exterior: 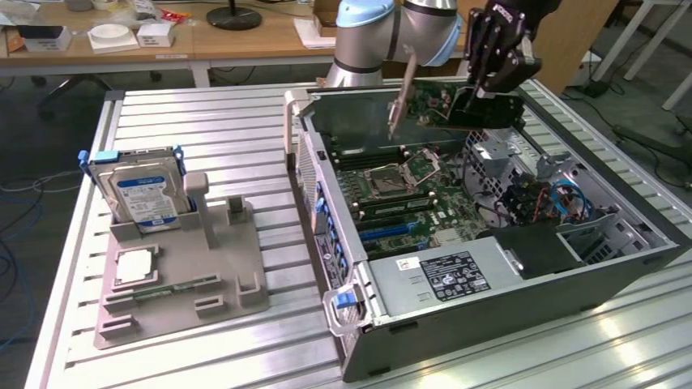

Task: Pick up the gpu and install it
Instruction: 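Insert the gpu into the slot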

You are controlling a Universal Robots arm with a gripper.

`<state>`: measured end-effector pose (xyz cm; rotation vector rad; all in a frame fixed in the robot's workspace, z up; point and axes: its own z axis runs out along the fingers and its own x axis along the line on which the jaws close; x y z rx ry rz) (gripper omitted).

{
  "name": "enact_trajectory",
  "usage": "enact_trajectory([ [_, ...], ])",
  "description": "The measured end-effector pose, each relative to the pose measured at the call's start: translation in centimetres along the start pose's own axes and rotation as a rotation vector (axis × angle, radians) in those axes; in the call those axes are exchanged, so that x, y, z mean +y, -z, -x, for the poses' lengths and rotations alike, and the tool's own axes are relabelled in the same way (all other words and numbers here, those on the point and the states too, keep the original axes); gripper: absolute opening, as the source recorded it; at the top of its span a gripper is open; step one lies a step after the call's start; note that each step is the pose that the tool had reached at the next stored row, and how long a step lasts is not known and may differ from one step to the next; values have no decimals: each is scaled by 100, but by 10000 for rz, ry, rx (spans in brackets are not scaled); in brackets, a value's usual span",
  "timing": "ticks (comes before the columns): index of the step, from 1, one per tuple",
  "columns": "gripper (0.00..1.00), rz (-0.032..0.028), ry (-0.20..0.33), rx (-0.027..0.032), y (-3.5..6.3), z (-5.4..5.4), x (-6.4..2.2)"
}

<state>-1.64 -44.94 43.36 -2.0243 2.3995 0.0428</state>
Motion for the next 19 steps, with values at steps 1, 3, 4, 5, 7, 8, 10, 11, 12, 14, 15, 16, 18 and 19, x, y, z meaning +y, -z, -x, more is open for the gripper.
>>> enact_trajectory([
  [1, 26, 3, 148, 3, 0, 0, 0],
  [3, 26, 9, 462, 9, 0, 0, 0],
  [4, 26, 12, 630, 12, -1, 0, 0],
  [5, 26, 15, 797, 15, -1, 0, 0],
  [7, 26, 22, 1133, 22, -1, 0, 0],
  [8, 26, 25, 1287, 25, -1, 0, 0],
  [10, 26, 31, 1588, 31, -1, 0, 0],
  [11, 26, 33, 1737, 34, -1, 0, 0],
  [12, 26, 36, 1894, 37, -1, 0, 0],
  [14, 26, 41, 2187, 43, -2, 0, 0],
  [15, 26, 44, 2332, 45, -2, 0, 0],
  [16, 26, 47, 2478, 48, -2, 0, 0],
  [18, 26, 53, 2782, 54, -3, 0, 0],
  [19, 26, 56, 2927, 57, -3, 0, 0],
])
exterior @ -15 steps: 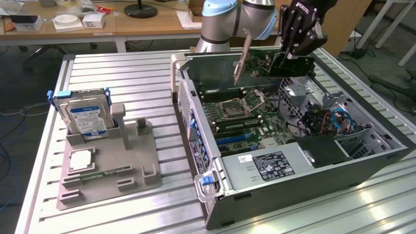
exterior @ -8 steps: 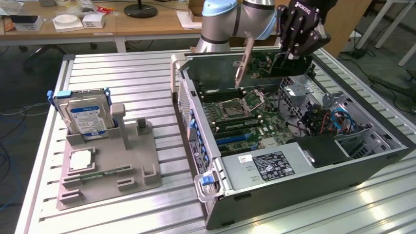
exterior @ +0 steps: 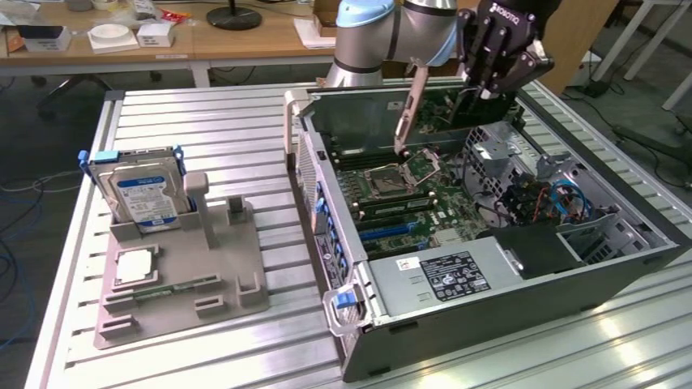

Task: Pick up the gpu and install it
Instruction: 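Insert the gpu into the slot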

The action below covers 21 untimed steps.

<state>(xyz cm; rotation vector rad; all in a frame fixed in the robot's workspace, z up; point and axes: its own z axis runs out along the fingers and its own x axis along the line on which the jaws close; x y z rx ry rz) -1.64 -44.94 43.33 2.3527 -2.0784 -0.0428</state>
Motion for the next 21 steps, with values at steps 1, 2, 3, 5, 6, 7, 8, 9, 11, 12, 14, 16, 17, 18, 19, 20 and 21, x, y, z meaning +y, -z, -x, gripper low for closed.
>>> enact_trajectory([
  [1, 26, 3, 148, 3, 0, 0, 0],
  [2, 26, 5, 296, 6, 0, 0, 0],
  [3, 26, 8, 444, 8, 0, 0, 0],
  [5, 26, 14, 741, 15, -1, 0, 0],
  [6, 26, 17, 891, 18, -1, 0, 0],
  [7, 26, 20, 1050, 20, -1, 0, 0],
  [8, 26, 23, 1203, 23, -1, 0, 0],
  [9, 26, 26, 1348, 26, -1, 0, 0],
  [11, 26, 31, 1624, 31, -1, 0, 0],
  [12, 26, 33, 1762, 35, -1, 0, 0],
  [14, 26, 39, 2036, 40, -1, 0, 0],
  [16, 26, 44, 2325, 45, -2, 0, 0],
  [17, 26, 47, 2463, 48, -2, 0, 0],
  [18, 26, 50, 2604, 51, -2, 0, 0],
  [19, 26, 52, 2745, 54, -2, 0, 0],
  [20, 26, 55, 2885, 57, -2, 0, 0],
  [21, 26, 58, 3042, 60, -2, 0, 0],
])
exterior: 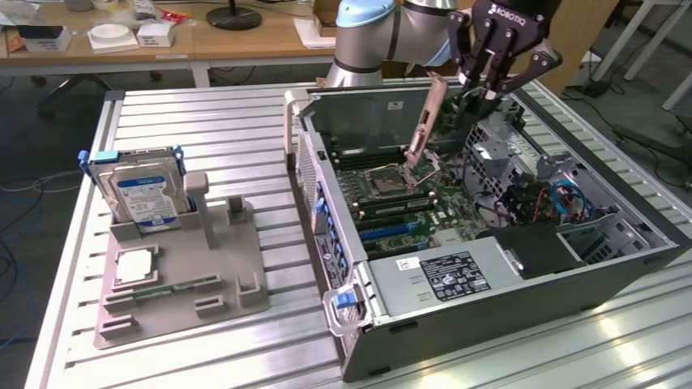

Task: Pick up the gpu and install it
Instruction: 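Insert the gpu into the slot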

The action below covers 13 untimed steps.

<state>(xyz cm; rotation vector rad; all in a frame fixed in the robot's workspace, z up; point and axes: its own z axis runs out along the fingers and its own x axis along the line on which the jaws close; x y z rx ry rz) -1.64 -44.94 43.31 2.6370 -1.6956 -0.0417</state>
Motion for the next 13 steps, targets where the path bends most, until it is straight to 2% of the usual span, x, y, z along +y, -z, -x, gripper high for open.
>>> enact_trajectory([
  [13, 26, 34, 1831, 35, -1, 0, 0],
])
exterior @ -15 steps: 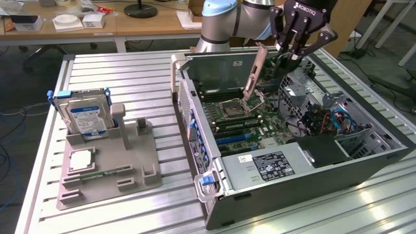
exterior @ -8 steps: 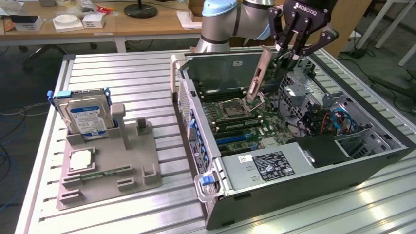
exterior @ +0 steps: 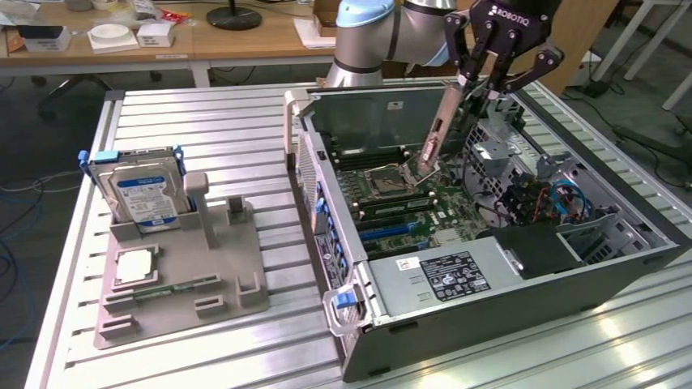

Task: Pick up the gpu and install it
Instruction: 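Insert the gpu into the slot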

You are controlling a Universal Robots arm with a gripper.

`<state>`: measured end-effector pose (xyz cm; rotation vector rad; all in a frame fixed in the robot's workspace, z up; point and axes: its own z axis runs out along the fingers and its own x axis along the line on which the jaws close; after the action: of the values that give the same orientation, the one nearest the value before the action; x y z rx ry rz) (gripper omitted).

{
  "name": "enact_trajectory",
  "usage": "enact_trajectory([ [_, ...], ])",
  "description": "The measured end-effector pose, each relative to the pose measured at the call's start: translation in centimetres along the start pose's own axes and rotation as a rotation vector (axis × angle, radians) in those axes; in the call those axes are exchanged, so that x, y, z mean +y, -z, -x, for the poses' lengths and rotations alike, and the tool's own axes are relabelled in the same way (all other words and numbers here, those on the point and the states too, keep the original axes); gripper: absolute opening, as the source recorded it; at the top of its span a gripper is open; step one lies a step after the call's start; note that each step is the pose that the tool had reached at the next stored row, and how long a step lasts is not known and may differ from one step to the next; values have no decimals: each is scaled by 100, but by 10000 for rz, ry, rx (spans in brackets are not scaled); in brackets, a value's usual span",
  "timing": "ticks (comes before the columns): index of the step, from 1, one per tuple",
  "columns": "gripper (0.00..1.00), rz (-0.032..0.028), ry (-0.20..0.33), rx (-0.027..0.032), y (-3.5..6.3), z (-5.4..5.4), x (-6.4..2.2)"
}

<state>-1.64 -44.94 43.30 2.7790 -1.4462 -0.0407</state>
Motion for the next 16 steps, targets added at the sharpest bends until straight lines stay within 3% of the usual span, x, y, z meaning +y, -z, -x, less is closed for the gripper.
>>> enact_trajectory([
  [16, 26, 44, 2308, 45, -1, 0, 0],
])
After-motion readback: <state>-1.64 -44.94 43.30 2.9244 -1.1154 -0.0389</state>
